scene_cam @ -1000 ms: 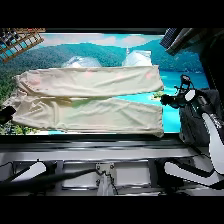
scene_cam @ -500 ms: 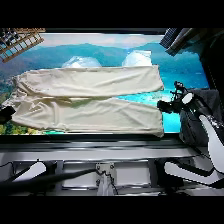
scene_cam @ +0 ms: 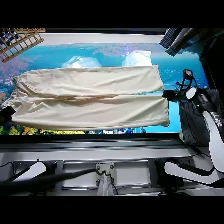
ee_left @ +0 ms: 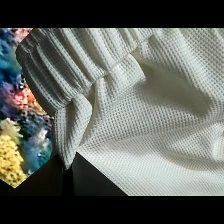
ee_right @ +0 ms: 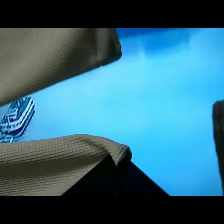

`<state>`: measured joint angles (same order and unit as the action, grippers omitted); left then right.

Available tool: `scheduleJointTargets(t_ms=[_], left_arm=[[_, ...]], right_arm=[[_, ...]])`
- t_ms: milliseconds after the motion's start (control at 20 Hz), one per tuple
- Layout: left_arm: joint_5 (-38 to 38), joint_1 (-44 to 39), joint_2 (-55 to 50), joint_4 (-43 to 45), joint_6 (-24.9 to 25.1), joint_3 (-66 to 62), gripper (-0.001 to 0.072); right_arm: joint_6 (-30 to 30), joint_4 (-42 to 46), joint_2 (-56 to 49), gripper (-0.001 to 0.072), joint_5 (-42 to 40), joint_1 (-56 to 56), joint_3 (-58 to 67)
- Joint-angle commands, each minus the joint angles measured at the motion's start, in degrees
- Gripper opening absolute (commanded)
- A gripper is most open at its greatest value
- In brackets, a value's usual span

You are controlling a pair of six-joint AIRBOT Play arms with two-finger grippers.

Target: Fold the clothes and pants, and hang the long-sleeved shirts on hangers.

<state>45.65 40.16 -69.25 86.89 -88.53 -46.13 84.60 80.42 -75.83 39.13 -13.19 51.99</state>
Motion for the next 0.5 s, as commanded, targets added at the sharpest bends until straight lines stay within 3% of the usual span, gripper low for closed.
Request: scheduleJointTargets(t_ms=[0,250,300,350,400,450], left_arm=[[2.7,0.0,0.0,0.1,0.0,0.1,0.0023],[7.8,0.0,0.1,0.1,0.0,0.3,0.0023],[8.0,0.0,0.1,0.1,0.0,0.3,0.0022],[8.0,-0.1,0.1,0.1,0.0,0.3,0.0023],[7.9,-0.1,0.0,0.1,0.0,0.3,0.0023],[7.7,-0.1,0.0,0.1,0.0,0.3,0.0023]], right_arm=[[0.8,4.6,-1.6,0.0031,-1.6,0.0,3.6],[1.7,5.5,-8.2,0.0036,2.2,0.0,8.5],[1.8,5.0,-8.6,0.0154,2.1,0.0,8.5],[1.8,4.5,-8.5,0.0349,2.9,0.0,8.6],[1.8,3.9,-7.9,0.0443,4.9,0.1,8.6],[2.5,3.8,-7.1,0.0438,8.5,0.2,8.5]])
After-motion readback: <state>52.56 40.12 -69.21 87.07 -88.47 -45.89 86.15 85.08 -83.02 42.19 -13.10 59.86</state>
